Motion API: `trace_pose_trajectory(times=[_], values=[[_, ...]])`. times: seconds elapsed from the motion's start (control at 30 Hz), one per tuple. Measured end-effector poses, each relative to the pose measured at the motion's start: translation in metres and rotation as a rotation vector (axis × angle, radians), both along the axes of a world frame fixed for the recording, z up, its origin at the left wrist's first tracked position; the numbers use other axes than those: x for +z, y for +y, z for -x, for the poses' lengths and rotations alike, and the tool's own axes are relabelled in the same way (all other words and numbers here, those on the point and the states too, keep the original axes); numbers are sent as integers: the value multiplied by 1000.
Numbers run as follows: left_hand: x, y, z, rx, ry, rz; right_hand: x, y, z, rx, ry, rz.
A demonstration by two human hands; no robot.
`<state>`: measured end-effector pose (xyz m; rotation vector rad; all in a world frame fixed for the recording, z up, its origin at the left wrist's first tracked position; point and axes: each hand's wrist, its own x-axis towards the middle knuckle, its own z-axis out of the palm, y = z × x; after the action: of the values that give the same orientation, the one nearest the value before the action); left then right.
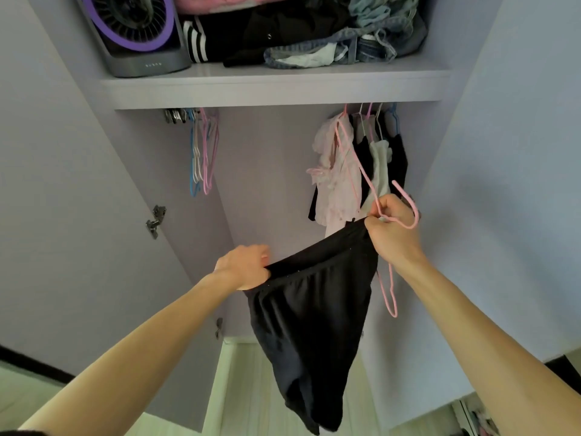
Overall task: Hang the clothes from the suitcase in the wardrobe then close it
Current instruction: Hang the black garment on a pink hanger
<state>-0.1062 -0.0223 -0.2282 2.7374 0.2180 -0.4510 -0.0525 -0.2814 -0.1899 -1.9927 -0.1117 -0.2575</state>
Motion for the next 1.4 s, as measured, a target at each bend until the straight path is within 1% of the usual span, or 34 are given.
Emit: trace_pose_trajectory(times=[0.03,0.07,0.1,0.17,0.2,0.23,0.27,0.33,0.47,0.53,0.6,0.67,0.73,0.8,0.87,0.93,1.03,1.13,1.23,1.3,1.4], values=[[-5,8,3,0,-42,-151,1,-4,-2,-19,-13,-2],[-14,17,4,25,-24,-199,1,-10,-3,-45,-21,1],[-19,25,4,70,37,-159,0,-16,-5,-73,-25,11],[-17,36,2,92,202,5,-6,-31,-10,-144,-5,47],[-9,39,-2,94,250,86,-11,-37,-12,-171,22,88],[2,39,-4,127,253,197,-18,-42,-13,-176,59,143],[16,38,-9,143,220,302,-25,-44,-15,-178,94,177],[45,27,-18,150,117,464,-36,-45,-13,-189,164,165],[72,-11,-36,237,-138,768,-57,-37,-8,-151,325,-9],[79,-30,-43,299,-240,868,-61,-34,-8,-124,350,-32],[85,-45,-46,310,-313,929,-58,-33,-7,-109,360,-82],[89,-57,-48,254,-372,886,-47,-36,-7,-147,324,-238],[90,-61,-48,163,-440,790,-27,-40,-7,-217,267,-447],[92,-64,-48,85,-493,686,1,-45,-5,-253,250,-690],[96,-64,-50,47,-533,582,31,-48,1,-225,237,-944],[101,-65,-51,10,-564,489,56,-47,7,-177,201,-1144],[107,-66,-51,-26,-591,465,81,-37,14,-107,125,-1321],[113,-70,-50,-18,-604,516,88,-18,15,-75,74,-1344],[119,-71,-49,0,-616,546,81,4,12,-86,64,-1285],[122,-70,-49,2,-617,549,71,15,8,-94,58,-1197],[129,-57,-50,68,-653,583,50,20,8,-86,31,-972]])
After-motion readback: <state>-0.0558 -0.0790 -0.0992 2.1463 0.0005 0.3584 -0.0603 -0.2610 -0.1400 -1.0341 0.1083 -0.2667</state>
